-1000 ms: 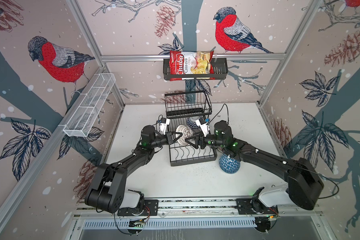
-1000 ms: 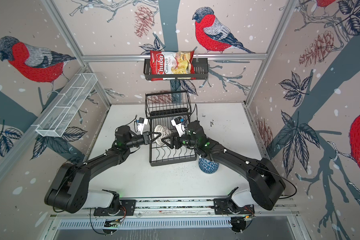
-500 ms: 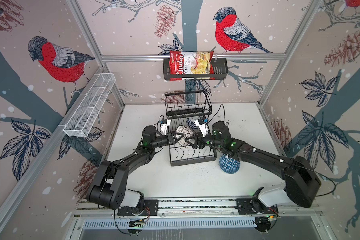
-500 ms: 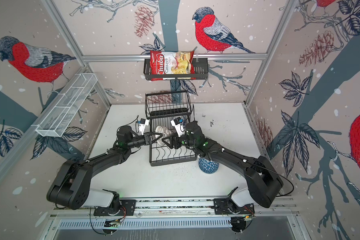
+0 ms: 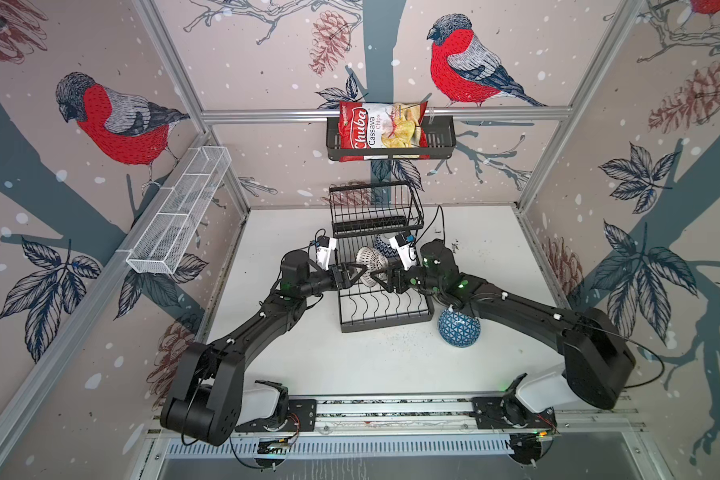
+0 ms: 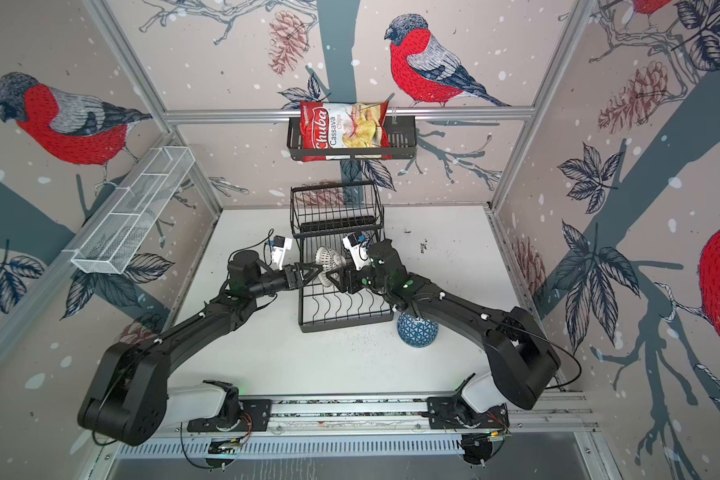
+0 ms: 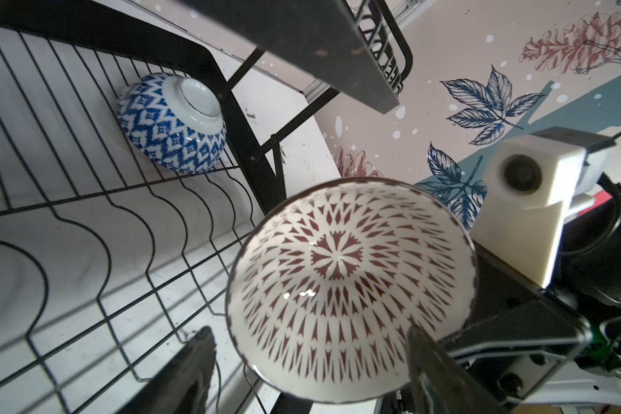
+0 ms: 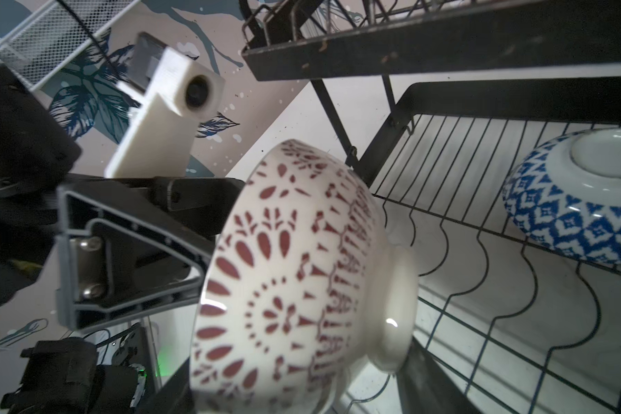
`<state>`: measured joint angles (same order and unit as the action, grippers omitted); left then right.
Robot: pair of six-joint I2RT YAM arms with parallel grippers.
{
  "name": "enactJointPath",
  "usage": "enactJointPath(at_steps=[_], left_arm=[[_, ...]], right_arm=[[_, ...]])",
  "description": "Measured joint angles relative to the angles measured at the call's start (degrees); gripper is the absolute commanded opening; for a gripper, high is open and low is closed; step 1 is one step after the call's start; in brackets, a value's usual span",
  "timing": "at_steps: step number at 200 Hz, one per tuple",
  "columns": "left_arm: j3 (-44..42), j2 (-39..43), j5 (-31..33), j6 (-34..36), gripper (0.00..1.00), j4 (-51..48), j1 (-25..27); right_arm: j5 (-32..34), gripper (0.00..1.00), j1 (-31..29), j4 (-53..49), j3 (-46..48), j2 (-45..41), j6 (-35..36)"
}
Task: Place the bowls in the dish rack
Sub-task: 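Open and draw back the left gripper while the right carries the bowl over the rack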
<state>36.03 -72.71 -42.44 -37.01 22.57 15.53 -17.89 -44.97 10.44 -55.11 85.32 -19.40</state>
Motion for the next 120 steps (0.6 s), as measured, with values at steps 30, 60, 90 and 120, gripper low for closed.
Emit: enactJointPath(at_steps=[30,60,90,120], left_arm=[[0.7,4.2,5.5,3.0,0.85,-7.6,0.0],[1.1,8.1,11.3,5.2,0.85,-15.1,0.0],[1.1,12.5,16.7,6.8,0.85,-21.6,0.0],[0.3,16.3,21.0,8.0,0.85,-25.7,0.0]], right_arm=[[2.2,0.54,0.0,-1.6,-1.6,2.0,1.2],[4.3,0.54,0.0,-1.9,-2.6,3.7,1.7],[6.3,0.54,0.0,-2.3,-3.5,5.2,2.8],[9.5,0.55,-0.1,-4.2,-5.4,7.1,4.5]])
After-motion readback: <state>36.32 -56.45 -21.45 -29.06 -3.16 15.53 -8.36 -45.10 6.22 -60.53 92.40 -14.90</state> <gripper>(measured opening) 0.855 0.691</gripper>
